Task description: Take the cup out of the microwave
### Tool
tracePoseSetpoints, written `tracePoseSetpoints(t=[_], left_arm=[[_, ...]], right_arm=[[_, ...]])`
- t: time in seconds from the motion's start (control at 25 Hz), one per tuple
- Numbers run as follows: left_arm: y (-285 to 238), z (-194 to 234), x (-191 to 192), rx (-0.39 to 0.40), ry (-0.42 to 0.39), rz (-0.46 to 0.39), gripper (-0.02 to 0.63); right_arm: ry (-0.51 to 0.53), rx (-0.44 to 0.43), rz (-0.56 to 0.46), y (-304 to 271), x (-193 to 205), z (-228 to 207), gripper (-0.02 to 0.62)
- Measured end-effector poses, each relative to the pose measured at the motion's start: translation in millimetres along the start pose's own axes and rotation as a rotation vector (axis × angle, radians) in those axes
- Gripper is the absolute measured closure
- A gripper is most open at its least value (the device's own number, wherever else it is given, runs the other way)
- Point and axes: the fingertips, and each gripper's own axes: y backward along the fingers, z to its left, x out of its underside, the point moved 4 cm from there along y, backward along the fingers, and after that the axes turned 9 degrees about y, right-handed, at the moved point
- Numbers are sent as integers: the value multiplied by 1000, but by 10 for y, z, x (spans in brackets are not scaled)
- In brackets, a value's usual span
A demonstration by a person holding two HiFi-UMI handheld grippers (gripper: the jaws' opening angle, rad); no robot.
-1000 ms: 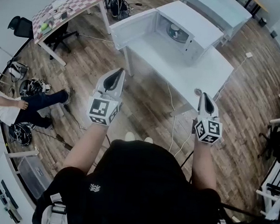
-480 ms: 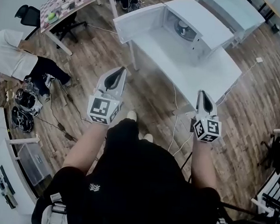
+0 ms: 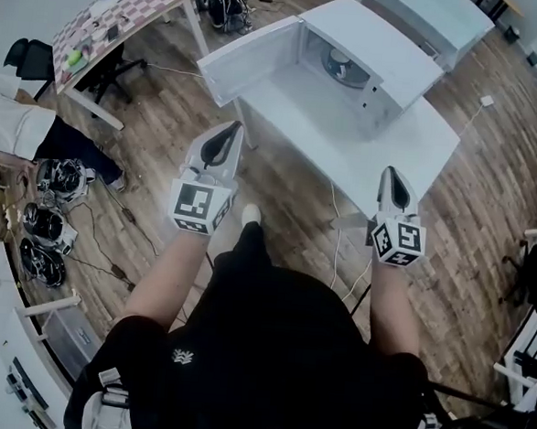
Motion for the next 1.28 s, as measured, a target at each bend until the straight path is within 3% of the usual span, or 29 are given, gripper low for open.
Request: tracePoseSetpoints(t=[0.36,0.8,1.04,1.28], left_arm=[[-990,852,45,114,24,13,604],[-1785,1746,49,255,33,-16,604],[-2127,1947,150,310,54,-27,604],[-2503,1867,269,351,78,-19,604]], right_arm=[[21,65,56,-1050,-170,181,595],[42,151,92,-2191,-321,550,595],[60,186,95,-2540,-331,620,595],[56,191,83,-2867,-331,525,595]])
